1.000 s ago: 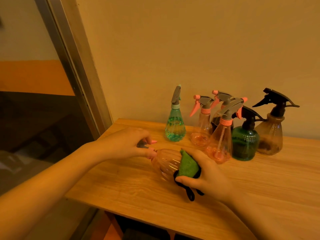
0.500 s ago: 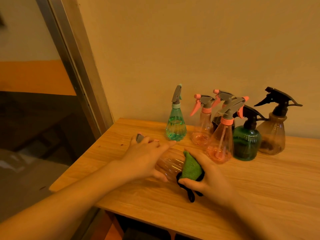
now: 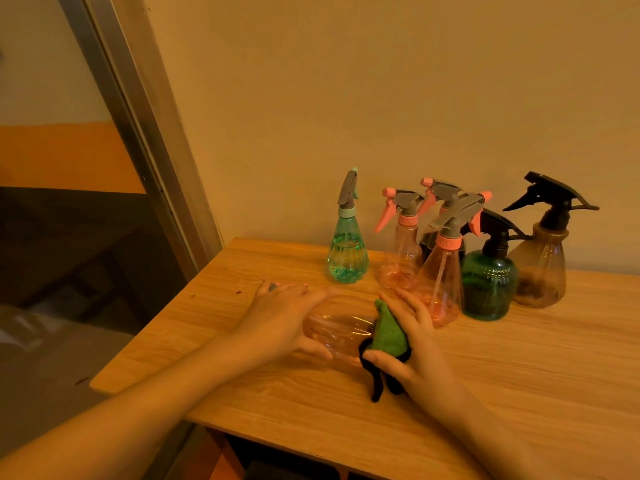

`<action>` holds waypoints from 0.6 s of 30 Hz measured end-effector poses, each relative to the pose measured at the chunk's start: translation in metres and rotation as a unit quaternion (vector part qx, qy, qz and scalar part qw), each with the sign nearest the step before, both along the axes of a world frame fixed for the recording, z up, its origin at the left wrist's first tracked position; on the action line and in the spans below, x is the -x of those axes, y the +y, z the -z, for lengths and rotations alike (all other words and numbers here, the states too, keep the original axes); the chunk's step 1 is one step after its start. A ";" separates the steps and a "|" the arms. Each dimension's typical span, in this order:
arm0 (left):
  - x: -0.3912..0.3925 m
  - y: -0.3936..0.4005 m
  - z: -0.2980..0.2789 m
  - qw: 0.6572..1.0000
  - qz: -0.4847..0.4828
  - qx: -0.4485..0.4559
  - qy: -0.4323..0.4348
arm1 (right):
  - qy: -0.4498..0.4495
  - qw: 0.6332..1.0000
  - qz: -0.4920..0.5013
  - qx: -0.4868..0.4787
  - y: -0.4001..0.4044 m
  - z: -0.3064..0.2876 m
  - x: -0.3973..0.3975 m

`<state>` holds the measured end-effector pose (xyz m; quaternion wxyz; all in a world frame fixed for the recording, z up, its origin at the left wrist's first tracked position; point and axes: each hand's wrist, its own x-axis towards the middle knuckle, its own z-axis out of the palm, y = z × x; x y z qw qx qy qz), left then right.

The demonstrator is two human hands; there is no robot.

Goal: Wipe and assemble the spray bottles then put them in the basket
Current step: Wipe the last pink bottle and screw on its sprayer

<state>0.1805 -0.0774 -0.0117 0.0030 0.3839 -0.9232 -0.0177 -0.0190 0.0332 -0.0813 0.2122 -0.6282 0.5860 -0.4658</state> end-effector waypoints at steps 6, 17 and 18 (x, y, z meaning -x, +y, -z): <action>0.000 -0.009 0.007 0.996 -0.018 0.001 0.088 | -0.074 0.996 0.029 0.034 -0.007 -0.014 -0.005; 0.004 -0.026 0.009 0.934 -0.023 -0.057 0.353 | -0.020 0.992 0.038 0.121 -0.033 -0.056 -0.017; 0.005 -0.029 0.010 0.921 -0.019 -0.077 0.381 | -0.021 0.991 0.034 0.127 -0.035 -0.060 -0.018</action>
